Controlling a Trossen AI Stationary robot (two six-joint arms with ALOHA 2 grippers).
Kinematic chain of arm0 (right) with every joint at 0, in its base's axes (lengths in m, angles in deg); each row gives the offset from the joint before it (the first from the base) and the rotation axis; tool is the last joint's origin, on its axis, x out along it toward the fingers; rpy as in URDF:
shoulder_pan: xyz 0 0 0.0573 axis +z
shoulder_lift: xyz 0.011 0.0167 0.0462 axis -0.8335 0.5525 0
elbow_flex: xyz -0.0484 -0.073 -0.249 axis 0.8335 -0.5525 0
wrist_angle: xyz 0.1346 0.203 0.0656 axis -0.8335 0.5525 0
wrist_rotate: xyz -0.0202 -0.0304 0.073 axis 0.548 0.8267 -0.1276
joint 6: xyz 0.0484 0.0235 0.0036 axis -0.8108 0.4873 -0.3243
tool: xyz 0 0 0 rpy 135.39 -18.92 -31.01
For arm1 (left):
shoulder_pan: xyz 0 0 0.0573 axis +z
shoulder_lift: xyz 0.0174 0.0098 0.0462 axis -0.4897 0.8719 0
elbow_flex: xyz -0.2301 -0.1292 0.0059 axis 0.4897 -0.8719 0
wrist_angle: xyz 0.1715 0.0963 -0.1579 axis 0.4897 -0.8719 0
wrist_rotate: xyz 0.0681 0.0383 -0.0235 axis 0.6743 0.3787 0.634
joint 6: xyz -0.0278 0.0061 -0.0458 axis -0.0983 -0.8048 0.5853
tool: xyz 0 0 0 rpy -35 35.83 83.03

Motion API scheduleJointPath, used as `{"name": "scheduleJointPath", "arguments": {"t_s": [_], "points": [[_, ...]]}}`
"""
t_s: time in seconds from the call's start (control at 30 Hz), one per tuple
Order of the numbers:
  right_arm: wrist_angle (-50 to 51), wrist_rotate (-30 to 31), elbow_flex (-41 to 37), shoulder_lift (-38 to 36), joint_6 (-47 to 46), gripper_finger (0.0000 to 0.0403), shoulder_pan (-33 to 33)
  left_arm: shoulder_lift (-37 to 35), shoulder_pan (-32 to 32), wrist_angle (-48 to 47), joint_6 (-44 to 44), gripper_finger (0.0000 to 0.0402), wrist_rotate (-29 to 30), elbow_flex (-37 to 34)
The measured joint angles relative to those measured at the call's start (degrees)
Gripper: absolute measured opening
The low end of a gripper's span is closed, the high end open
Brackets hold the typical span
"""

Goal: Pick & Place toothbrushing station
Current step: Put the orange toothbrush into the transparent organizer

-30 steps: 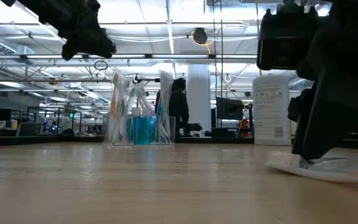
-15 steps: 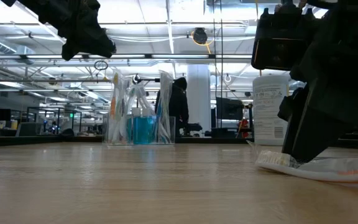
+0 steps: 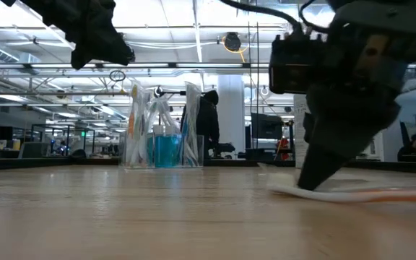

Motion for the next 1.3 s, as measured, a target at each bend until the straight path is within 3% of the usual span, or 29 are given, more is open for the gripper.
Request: {"name": "scheduleJointPath", "arguments": {"t_s": [0.3, 0.47, 0.63, 0.9, 0.97, 1.1, 1.3], "points": [[0.04, 2.64, -0.09, -6.63, 11.73, 0.0001, -5.26, 0.01, -1.81, -0.02, 0.00, 0.0106, 0.07, 0.00], [-1.82, 15.72, -0.09, -12.08, 23.71, 0.0001, -8.16, 0.00, -1.81, 1.82, -0.83, 0.0106, 3.33, 0.00], [-16.35, 27.24, -0.09, -14.30, 42.48, 0.0001, -10.46, -0.01, -1.77, 4.07, -2.14, 0.0106, 6.25, 0.00], [-54.06, 26.98, -0.07, -11.19, 76.39, 0.0000, -16.25, 0.00, -1.79, 3.98, -2.09, 0.0106, 6.21, 0.00], [-61.64, 24.05, -0.07, -10.03, 81.73, 0.0000, -18.97, 0.01, -1.79, 3.98, -2.08, 0.0106, 6.21, 0.00], [-69.30, 14.11, -0.07, -8.13, 85.15, 0.0000, -25.10, 0.00, -1.79, 3.97, -2.05, 0.0106, 6.21, 0.00], [-71.43, 13.82, -0.07, -7.17, 85.73, 0.0000, -33.58, 0.01, -1.79, 3.91, -3.40, 0.0106, 6.16, 0.00]]}}
